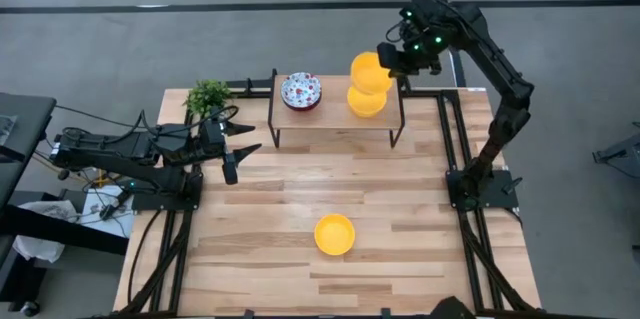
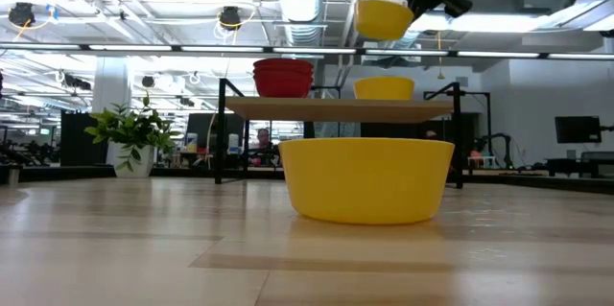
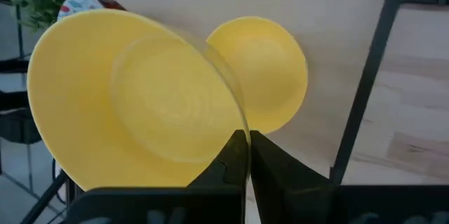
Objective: Pick & Place Mini bowls
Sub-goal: Stack the top yellow bowl on the yellow bowl on the shelf
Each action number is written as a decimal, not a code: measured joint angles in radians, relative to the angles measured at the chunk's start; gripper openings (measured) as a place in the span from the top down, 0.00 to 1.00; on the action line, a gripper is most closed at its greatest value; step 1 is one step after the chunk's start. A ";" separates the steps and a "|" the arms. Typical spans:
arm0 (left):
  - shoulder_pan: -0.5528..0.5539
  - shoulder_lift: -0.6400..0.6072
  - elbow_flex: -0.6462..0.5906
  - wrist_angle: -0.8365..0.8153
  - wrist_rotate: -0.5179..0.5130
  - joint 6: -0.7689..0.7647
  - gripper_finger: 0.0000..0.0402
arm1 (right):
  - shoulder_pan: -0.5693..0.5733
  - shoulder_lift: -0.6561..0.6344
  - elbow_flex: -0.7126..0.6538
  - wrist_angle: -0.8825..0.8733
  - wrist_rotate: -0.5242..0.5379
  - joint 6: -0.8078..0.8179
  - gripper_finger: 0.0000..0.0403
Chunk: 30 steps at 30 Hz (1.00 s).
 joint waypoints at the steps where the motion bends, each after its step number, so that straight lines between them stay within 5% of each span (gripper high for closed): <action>1: 0.000 0.000 0.000 0.000 0.000 0.000 0.47 | -0.003 0.004 0.000 0.000 -0.005 -0.003 1.00; 30: 0.000 0.000 0.000 0.000 0.000 0.000 0.47 | -0.023 0.039 -0.077 0.000 0.039 -0.069 1.00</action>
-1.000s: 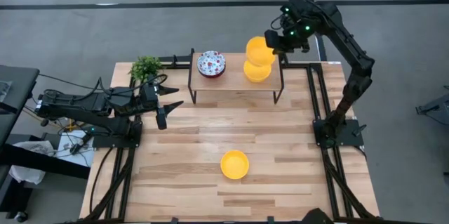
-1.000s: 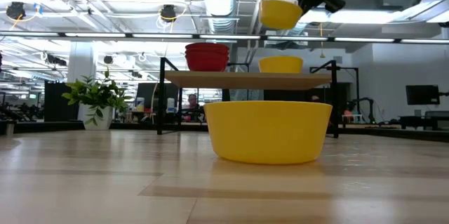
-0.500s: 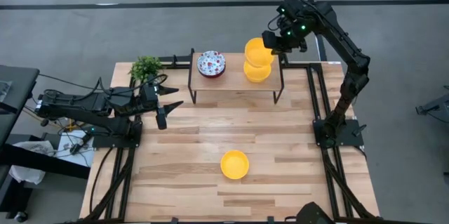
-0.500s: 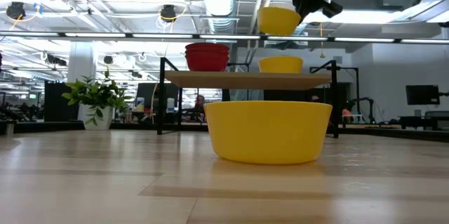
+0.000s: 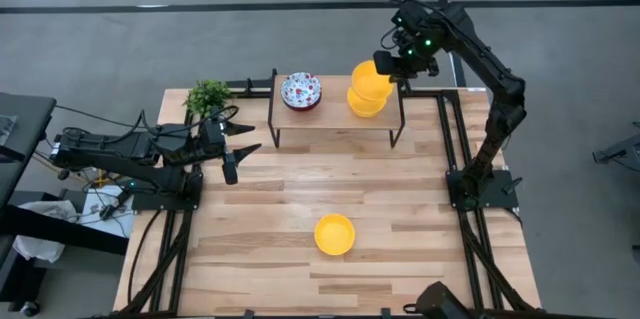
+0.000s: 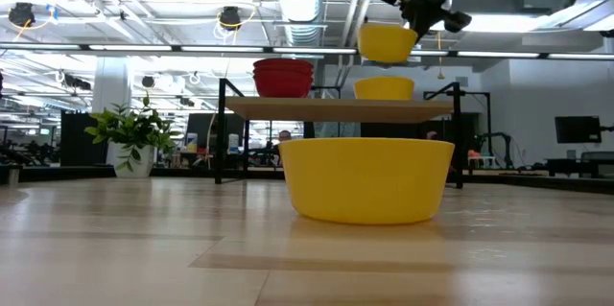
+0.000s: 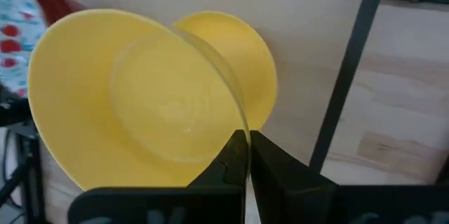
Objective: Pick & Place Mini bowls
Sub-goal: Stack the top yellow bowl on the yellow bowl on the shelf
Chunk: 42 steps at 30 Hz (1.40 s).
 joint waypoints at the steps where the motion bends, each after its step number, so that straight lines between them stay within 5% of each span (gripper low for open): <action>1: 0.000 0.000 0.000 0.000 0.000 0.000 0.47 | -0.003 0.001 -0.010 0.000 0.000 -0.004 1.00; 42: 0.000 0.000 0.000 0.000 0.000 0.000 0.47 | -0.020 0.068 -0.029 0.036 0.041 -0.073 1.00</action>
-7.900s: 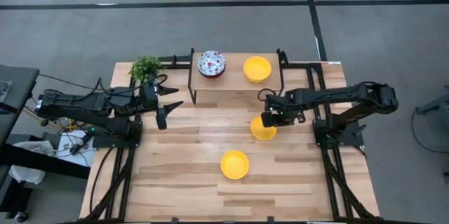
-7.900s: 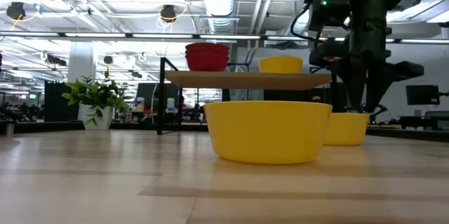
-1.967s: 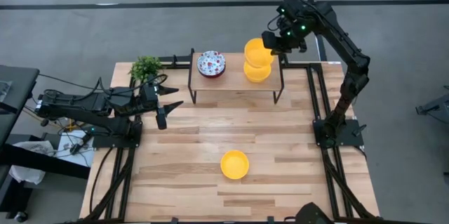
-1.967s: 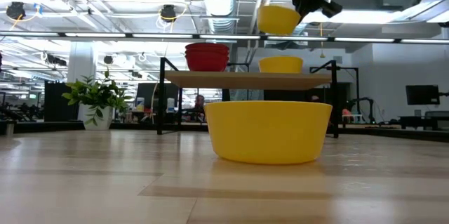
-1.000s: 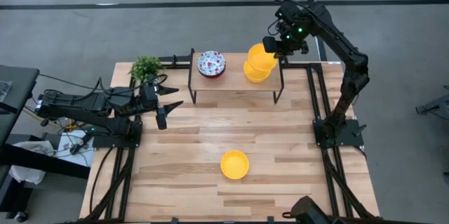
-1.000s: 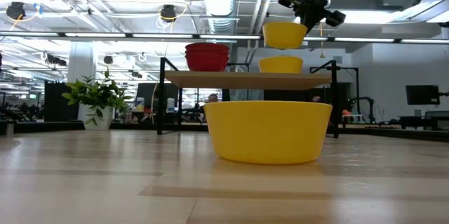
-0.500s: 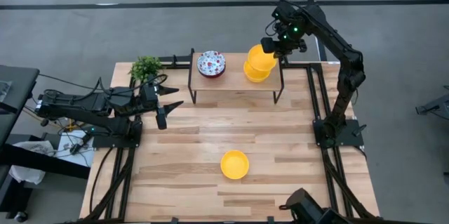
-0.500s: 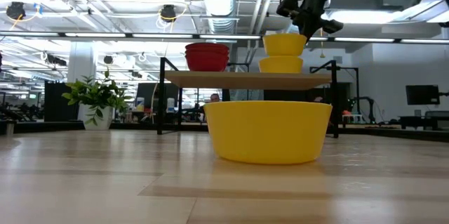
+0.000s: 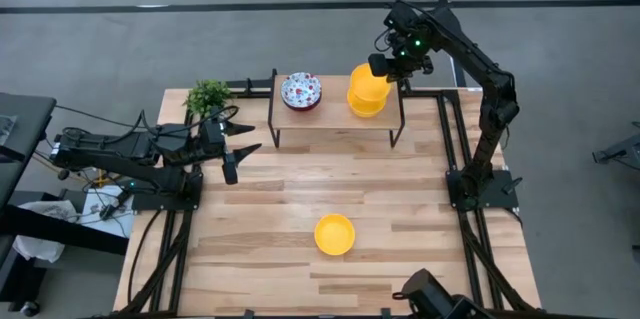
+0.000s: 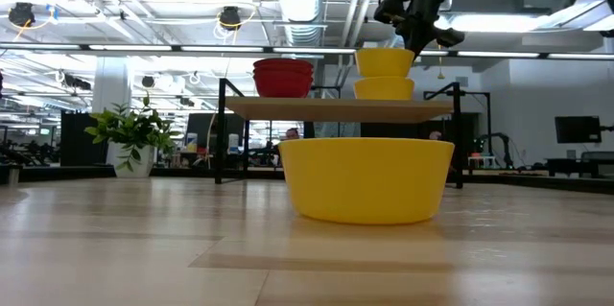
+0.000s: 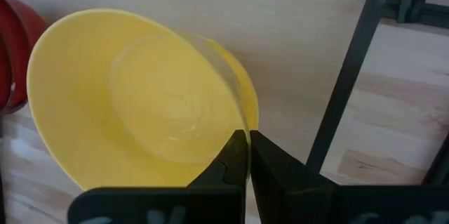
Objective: Pick & Place Mini bowls
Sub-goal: Stack the top yellow bowl on the yellow bowl on the shelf
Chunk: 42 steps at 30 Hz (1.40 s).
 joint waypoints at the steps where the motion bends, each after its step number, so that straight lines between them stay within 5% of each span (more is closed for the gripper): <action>1: 0.000 0.000 0.000 0.000 0.000 0.000 0.47 | 0.000 0.000 0.000 0.000 0.000 0.000 1.00; 42: 0.000 0.000 0.000 0.000 0.000 0.004 0.47 | 0.042 0.000 -0.072 0.028 0.049 0.021 1.00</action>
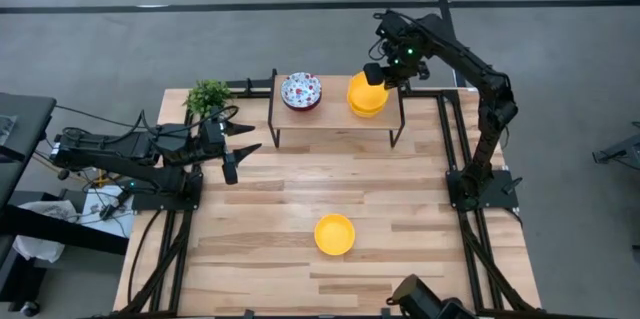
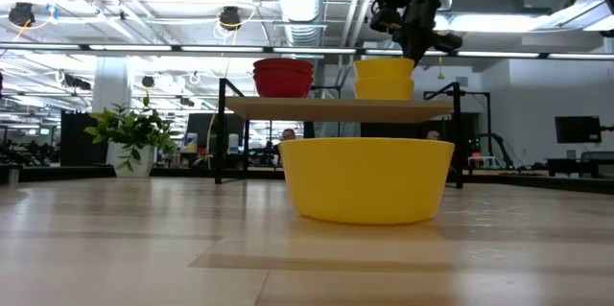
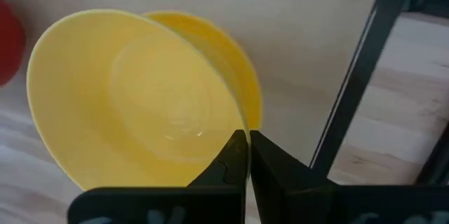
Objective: Pick & Place Mini bowls
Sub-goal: Stack the top yellow bowl on the yellow bowl on the shelf
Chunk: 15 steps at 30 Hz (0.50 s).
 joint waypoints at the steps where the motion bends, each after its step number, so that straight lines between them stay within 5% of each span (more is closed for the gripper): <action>1: 0.000 0.000 0.000 0.000 0.000 0.000 0.47 | -0.002 0.000 0.000 0.001 0.000 0.000 1.00; 15: 0.000 0.000 0.000 0.000 0.000 0.000 0.47 | -0.003 0.000 0.000 0.010 0.003 -0.002 1.00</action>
